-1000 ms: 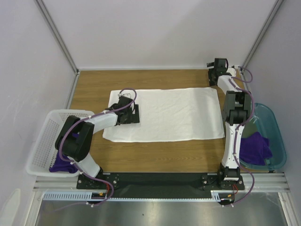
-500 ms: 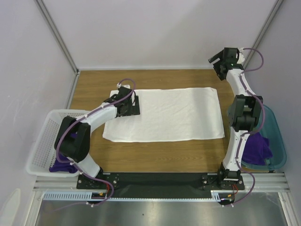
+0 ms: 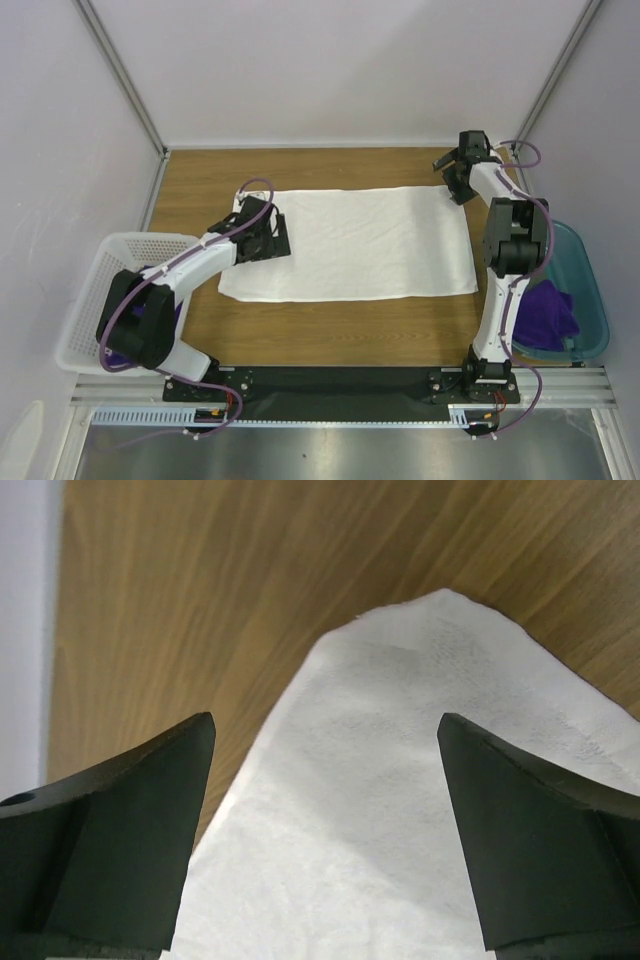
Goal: Fold and stack the towels
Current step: Flatten out the crumpled towel
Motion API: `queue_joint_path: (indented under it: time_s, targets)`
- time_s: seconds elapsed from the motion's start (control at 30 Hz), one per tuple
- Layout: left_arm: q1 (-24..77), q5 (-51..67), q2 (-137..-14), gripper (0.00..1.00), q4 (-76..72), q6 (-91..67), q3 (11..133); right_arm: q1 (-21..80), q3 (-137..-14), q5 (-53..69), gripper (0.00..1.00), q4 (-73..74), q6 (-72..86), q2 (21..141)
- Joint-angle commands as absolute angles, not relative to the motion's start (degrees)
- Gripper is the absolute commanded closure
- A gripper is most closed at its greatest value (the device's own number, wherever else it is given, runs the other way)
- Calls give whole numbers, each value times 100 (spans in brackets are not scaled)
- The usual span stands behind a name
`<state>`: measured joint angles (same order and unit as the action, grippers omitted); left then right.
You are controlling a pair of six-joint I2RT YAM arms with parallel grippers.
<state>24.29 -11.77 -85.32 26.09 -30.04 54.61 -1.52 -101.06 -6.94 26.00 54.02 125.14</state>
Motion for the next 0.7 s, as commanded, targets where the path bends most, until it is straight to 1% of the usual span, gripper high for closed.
queue_joint_path:
  time_s: [0.0, 0.3, 0.47, 0.67]
  targets:
    - [2399, -1362, -8113, 1, 2628, -3146, 5344, -105, -10424, -1194, 1, 2654, 5660, 12682]
    - [2399, -1538, -8042, 1, 2698, -3190, 5291, -264, -10818, -1371, 1, 2479, 5695, 13069]
    - [2399, -1582, -8226, 1, 2698, -3225, 5352, -299, -11170, -1249, 2, 2312, 5809, 13411]
    - [2399, -1696, -8481, 1, 2830, -3208, 5537, -299, -11320, -1116, 2, 1969, 6064, 13711]
